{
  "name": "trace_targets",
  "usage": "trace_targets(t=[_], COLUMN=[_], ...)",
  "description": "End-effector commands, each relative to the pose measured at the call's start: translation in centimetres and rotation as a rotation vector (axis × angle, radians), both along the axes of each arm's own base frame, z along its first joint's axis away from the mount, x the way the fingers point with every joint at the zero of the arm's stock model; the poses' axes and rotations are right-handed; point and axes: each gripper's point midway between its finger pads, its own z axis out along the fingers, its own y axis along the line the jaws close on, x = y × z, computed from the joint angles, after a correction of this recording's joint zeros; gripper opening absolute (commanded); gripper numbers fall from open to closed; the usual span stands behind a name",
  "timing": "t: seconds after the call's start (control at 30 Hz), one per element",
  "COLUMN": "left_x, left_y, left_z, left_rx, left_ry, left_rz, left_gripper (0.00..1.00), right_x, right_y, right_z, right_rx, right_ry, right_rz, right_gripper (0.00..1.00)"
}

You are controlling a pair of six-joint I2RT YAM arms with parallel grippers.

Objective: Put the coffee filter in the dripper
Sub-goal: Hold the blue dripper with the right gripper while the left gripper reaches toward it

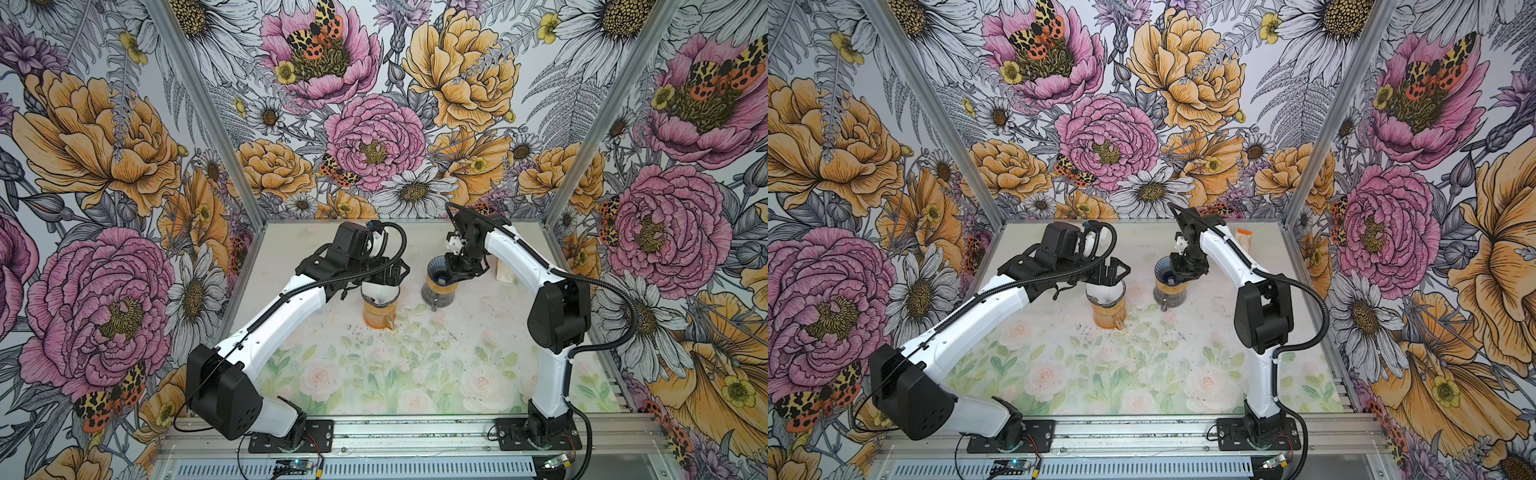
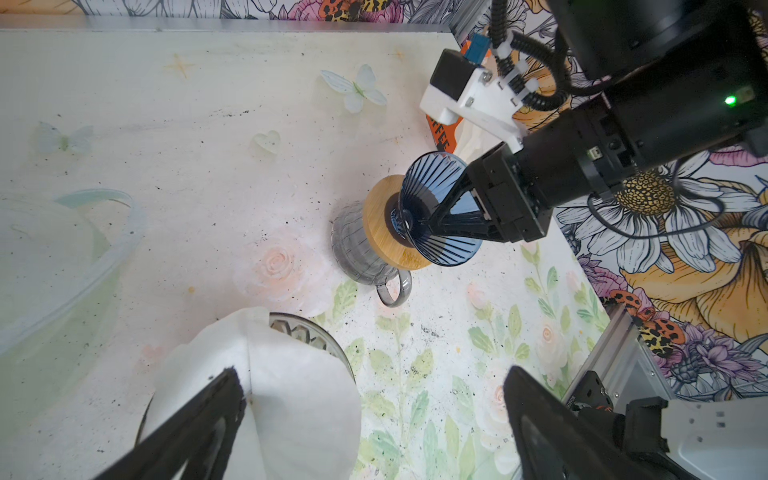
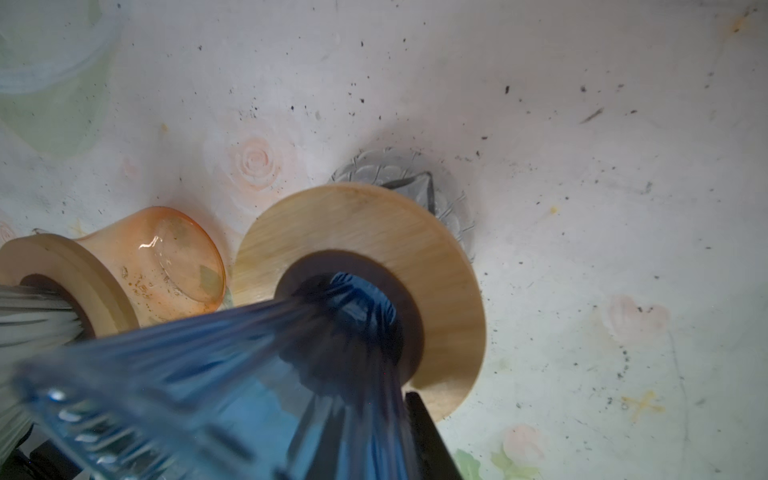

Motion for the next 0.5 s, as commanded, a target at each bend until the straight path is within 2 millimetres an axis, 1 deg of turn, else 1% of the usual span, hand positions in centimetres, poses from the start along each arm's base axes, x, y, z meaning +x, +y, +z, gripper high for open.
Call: trace_targets(t=[0.0,0.23,0.3,0.4,0.47], left_x=[-0.3,-0.3,-0.2,-0.1,0.0], left_y=[-0.7,-1.0,-1.4,-2.1,-2.7], left_z=[0.8,0.8,0.9,0.9,1.0], left_rx=[-0.013,-0.020,-0.023,-0.029,-0.032], left_ry=[-0.011,-0.001,0.001,0.008,0.008], left_rz=[-0.030,-0.038,-0.045,-0.058,-0.069], left_gripper=[0.98,0.99,0.99,0.99,0.99], right_x=[-1.0,-2.0,-2.1,-2.4,-2.7], right_y=[-0.7,-0.5,-0.7,-0.1,-0.1], right_z=[-0.1,0.8,1.2,2.2,2.6], right_rx=[-0.048,-0.029,-0.031,0.011,0.015], right_ry=[0.041,0.042,0.030,0.021,0.018], right_rz=[0.066,0.118,0.123,0.151,0.170], right_gripper=[0.25,0.23,0.23,0.23,0.23])
